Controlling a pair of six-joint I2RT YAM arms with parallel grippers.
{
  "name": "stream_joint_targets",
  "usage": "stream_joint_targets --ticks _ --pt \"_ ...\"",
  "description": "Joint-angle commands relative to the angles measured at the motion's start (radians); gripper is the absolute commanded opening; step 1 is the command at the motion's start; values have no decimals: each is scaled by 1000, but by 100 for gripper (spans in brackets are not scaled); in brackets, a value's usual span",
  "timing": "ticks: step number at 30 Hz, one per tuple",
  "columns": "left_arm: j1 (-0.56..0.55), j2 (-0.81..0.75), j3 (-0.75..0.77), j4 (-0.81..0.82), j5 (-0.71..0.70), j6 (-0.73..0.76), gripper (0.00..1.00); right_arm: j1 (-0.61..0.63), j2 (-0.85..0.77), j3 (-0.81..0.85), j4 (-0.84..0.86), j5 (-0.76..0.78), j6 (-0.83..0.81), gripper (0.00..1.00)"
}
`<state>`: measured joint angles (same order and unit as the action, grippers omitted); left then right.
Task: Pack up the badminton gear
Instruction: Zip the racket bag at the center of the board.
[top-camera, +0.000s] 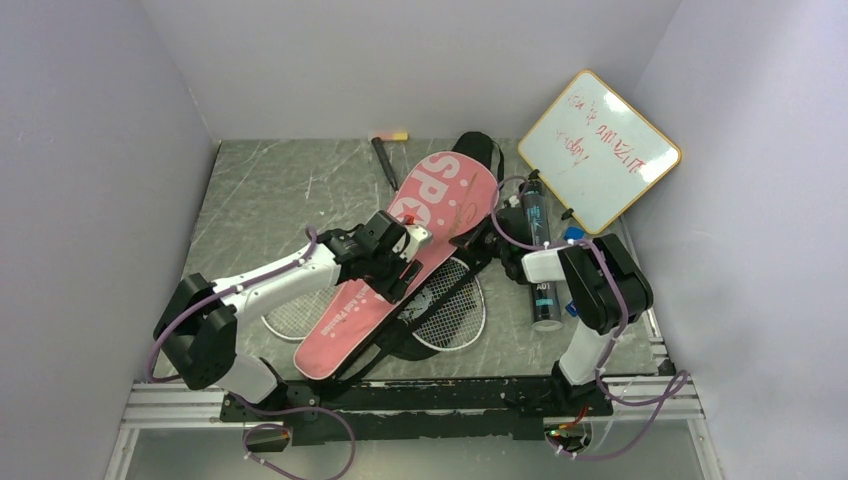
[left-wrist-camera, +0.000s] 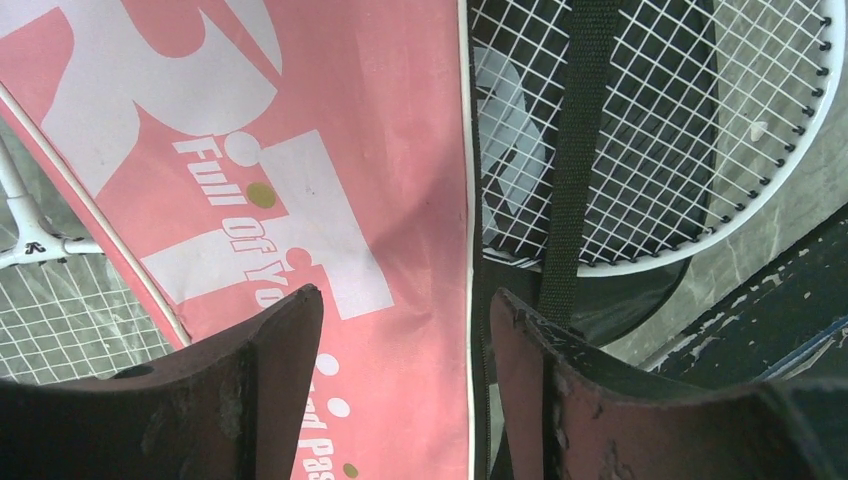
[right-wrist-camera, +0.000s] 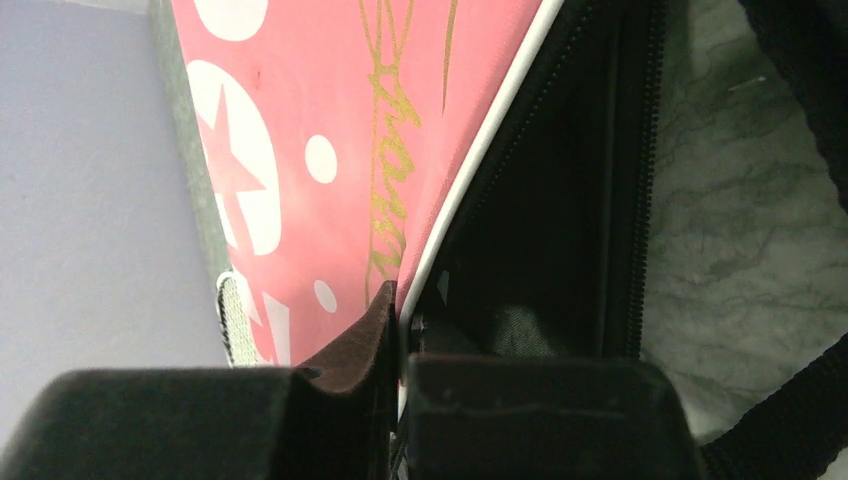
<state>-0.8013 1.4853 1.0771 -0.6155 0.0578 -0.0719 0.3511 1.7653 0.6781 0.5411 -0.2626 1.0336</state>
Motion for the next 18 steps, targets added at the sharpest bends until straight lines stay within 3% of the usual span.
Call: stream_joint_targets --ticks 1,5,10,15,18 --pt "-8 -50 12 -6 -34 -6 67 3 -106 71 -97 -3 -9 0" --pt "-48 -101 36 -23 -105 -27 68 22 -231 135 -319 77 -13 0" --pt "-146 -140 112 -83 -233 -64 73 42 -348 219 -481 137 18 0" --pt "-237 -147 195 -115 -310 -93 89 82 -386 331 -658 216 57 0" --pt "-297 -112 255 -156 -395 -120 92 123 -414 384 -748 298 94 0"
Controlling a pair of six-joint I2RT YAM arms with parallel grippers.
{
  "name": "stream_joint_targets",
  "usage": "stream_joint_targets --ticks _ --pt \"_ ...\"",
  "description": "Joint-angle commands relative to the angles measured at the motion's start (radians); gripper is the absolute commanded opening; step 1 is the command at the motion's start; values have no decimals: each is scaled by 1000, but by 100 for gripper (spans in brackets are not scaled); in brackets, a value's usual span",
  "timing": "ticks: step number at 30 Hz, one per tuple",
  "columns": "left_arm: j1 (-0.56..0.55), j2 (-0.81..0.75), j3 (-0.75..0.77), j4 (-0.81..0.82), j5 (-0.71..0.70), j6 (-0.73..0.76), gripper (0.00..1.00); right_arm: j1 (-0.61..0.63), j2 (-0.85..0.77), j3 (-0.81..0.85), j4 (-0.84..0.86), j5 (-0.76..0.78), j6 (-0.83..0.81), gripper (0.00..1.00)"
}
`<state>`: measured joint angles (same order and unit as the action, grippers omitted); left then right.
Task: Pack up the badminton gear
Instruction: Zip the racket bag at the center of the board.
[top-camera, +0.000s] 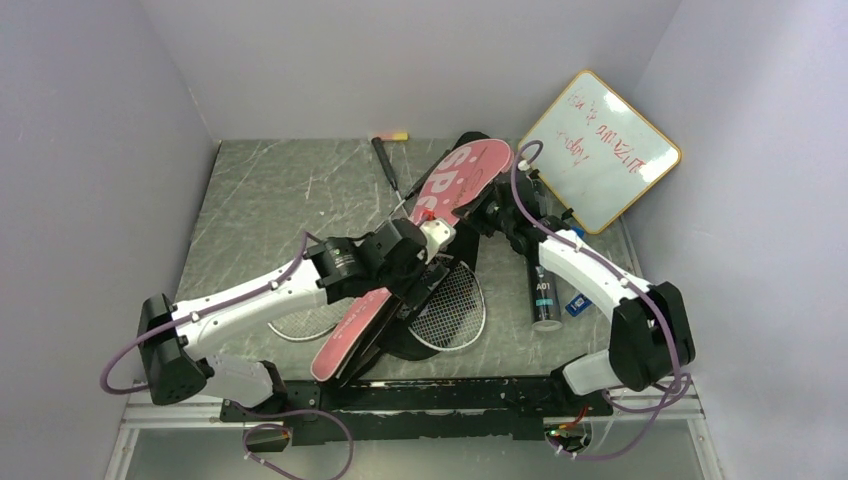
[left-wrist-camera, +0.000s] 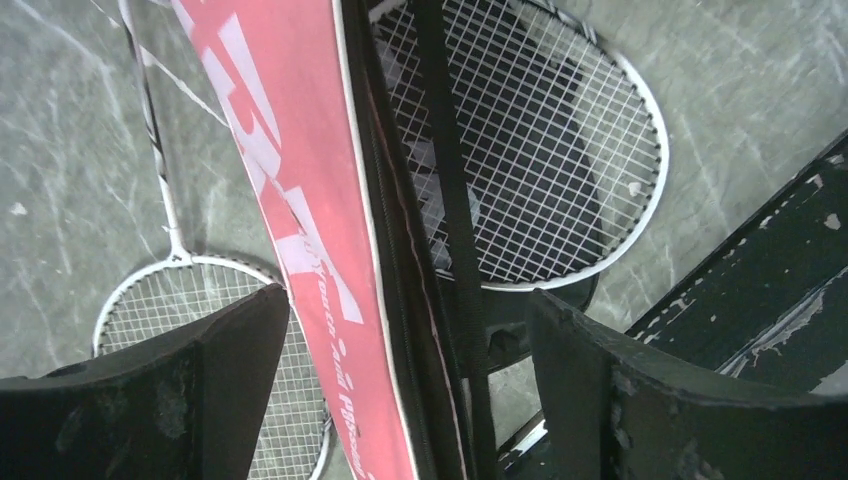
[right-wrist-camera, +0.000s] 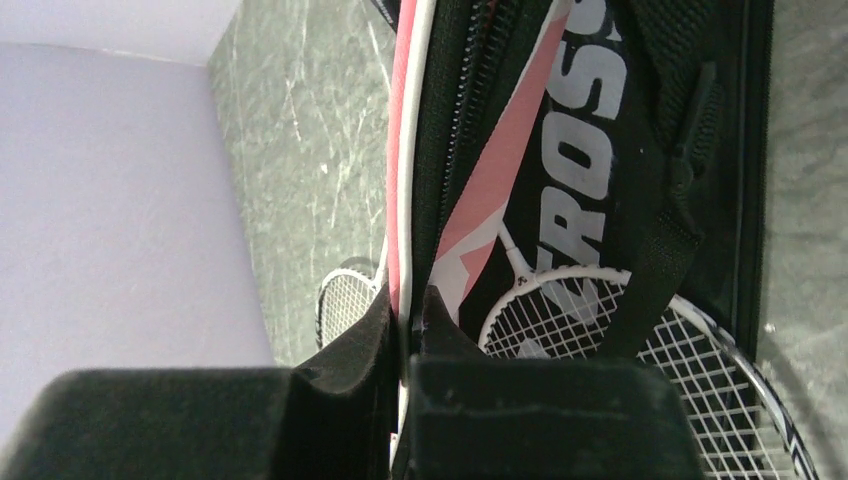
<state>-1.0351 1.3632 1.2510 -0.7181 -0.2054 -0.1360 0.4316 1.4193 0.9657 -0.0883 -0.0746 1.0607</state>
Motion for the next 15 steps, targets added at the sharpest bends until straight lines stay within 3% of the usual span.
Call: stream_joint_targets --ticks 1,8,15 --pt "-85 28 100 -72 -171 -71 93 56 -77 110 -140 137 75 0" --pt "-177 98 96 -112 -378 -202 96 97 -132 141 -179 198 106 0" --pt "-181 78 -17 -44 -399 -231 93 99 -161 132 -183 184 109 0"
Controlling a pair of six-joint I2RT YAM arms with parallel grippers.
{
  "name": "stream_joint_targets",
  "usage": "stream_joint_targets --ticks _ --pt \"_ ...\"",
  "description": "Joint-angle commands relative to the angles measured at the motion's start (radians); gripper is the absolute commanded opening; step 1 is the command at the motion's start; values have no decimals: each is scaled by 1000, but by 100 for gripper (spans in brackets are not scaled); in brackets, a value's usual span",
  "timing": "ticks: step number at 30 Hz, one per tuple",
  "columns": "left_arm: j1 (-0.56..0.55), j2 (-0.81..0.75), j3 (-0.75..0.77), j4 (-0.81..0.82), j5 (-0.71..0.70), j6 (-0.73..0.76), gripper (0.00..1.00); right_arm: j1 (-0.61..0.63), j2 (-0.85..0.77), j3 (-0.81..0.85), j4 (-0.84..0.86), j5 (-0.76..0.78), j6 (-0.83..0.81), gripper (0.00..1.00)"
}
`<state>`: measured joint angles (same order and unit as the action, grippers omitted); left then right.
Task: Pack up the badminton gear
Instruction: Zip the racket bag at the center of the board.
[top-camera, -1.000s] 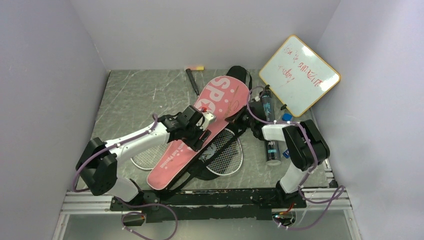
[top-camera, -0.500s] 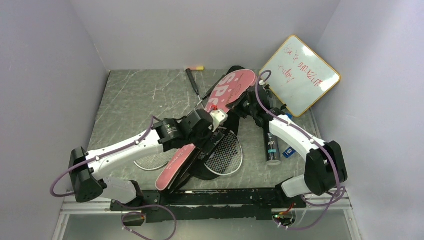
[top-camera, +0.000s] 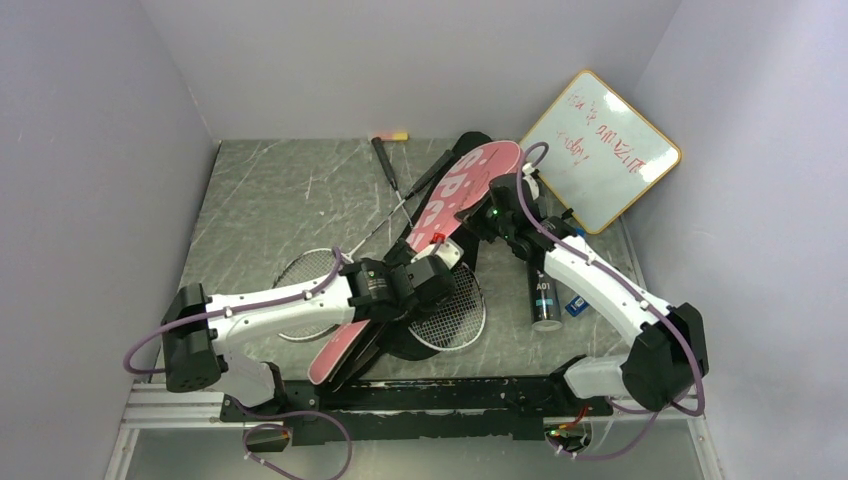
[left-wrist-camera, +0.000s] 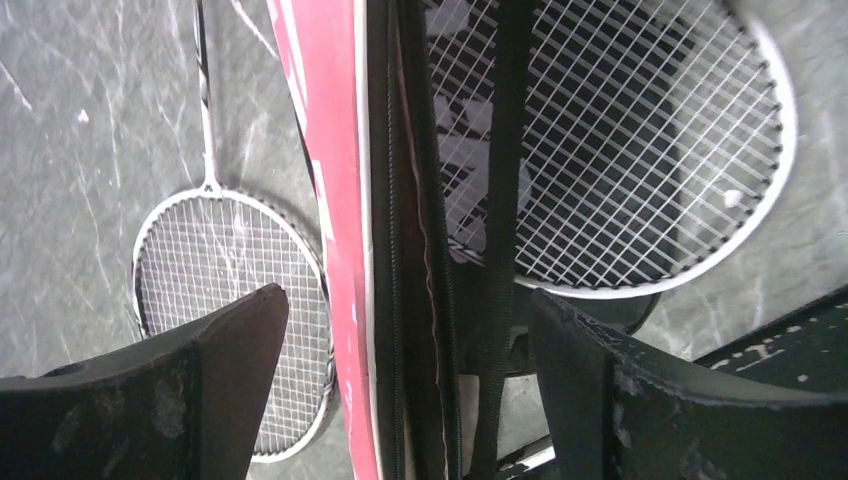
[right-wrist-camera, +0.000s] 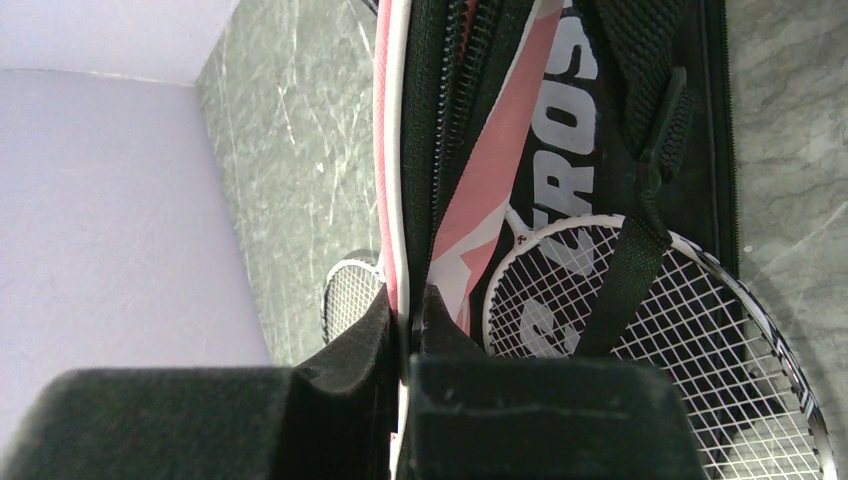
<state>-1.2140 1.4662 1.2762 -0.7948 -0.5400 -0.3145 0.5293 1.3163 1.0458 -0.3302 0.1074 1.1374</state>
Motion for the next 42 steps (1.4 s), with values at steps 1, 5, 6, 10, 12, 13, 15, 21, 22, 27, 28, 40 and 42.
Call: stream_joint_targets --ticks 1,5,6,10,12,13,15,21,22,27,28,40,42 --pt "-2 -25 -56 39 -66 -54 90 2 -65 52 57 -2 33 0" --pt "-1 -4 -85 50 -65 -32 67 1 -85 49 47 1 24 0" --pt "-1 0 -81 44 -71 -21 55 2 -90 52 38 7 18 0" --pt "0 -16 -40 21 -73 55 5 -3 -109 71 4 53 -39 2" --pt "11 -53 -15 36 -1 116 5 -12 -115 85 -2 50 -91 15" --pt "26 -70 0 43 38 145 5 -17 -116 99 -11 44 -123 26" --pt "73 -95 35 46 128 198 5 -23 -122 132 -38 48 -188 56" --pt "192 -84 92 7 187 297 5 -78 -179 236 -124 64 -336 78" --pt "195 -86 90 17 193 356 5 -88 -181 264 -154 74 -351 79" --pt "198 -134 42 105 124 529 5 -114 -192 352 -236 105 -450 79" --pt "198 -153 11 138 112 554 5 -116 -194 354 -244 121 -463 78" --pt "244 -261 -166 226 91 563 5 -193 -315 115 -306 222 -420 68" --pt "246 -282 -209 247 107 558 5 -193 -370 53 -281 232 -443 62"
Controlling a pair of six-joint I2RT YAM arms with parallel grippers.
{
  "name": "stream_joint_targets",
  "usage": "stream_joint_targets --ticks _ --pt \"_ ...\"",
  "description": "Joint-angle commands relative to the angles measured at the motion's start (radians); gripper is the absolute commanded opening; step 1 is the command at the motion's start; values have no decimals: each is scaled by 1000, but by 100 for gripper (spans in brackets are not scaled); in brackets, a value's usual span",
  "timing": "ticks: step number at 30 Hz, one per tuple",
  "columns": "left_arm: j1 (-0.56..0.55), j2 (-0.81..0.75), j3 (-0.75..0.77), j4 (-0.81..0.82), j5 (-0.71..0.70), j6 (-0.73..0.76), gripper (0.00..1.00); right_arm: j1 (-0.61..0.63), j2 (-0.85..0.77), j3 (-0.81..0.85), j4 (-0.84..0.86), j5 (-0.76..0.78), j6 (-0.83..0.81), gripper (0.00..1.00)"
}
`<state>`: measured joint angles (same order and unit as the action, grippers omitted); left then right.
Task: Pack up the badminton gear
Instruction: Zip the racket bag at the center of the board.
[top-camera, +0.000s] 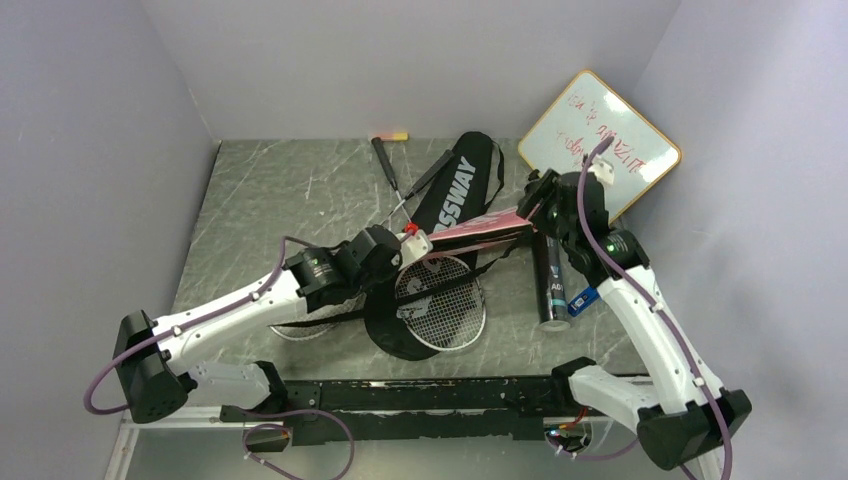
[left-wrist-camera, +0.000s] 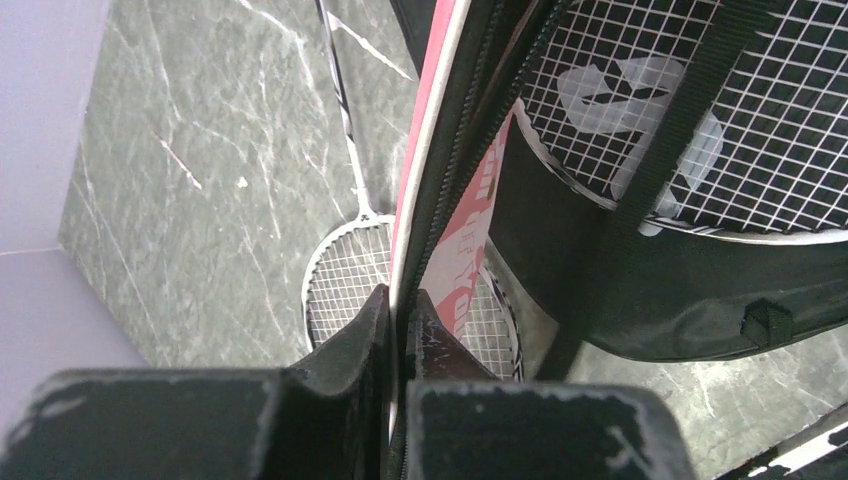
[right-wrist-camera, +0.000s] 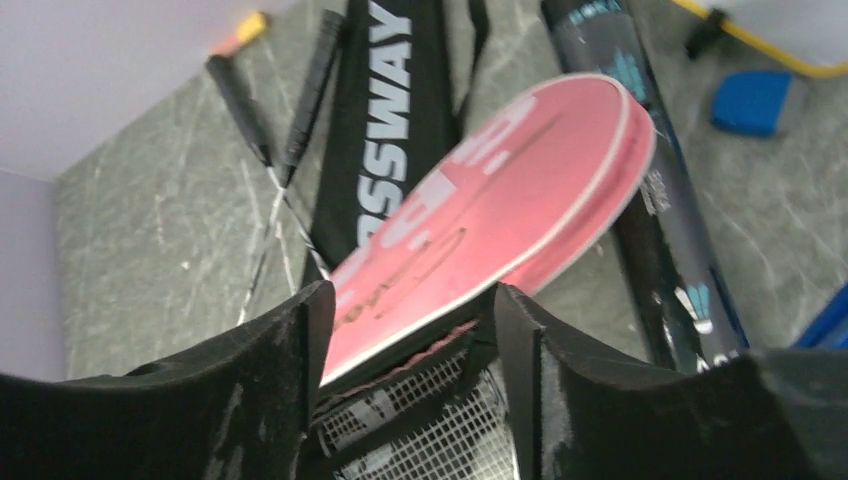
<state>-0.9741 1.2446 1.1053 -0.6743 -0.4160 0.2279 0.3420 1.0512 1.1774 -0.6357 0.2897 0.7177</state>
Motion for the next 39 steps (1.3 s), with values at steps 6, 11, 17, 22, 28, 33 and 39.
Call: stream_joint_targets --ticks 6,11,17,22,28,33,39 --pt "12 -82 -103 156 -77 -47 5 -6 -342 -287 143 -25 -102 53" --pt "77 -80 -87 142 -84 -103 5 -6 -419 -411 118 15 -65 43" --pt "117 -117 -129 174 -28 -115 5 -5 -434 -543 195 -52 -41 40" --pt "119 -149 -150 189 -10 -114 5 -7 -349 -608 343 -192 -76 40" --pt "120 -167 -165 200 -15 -124 5 -54 -203 -711 674 -416 -29 44" --pt "123 -160 -161 192 2 -127 5 -114 -162 -822 996 -494 9 43" --pt "127 -181 -154 182 49 -126 5 -177 -100 -790 1034 -479 -23 44"
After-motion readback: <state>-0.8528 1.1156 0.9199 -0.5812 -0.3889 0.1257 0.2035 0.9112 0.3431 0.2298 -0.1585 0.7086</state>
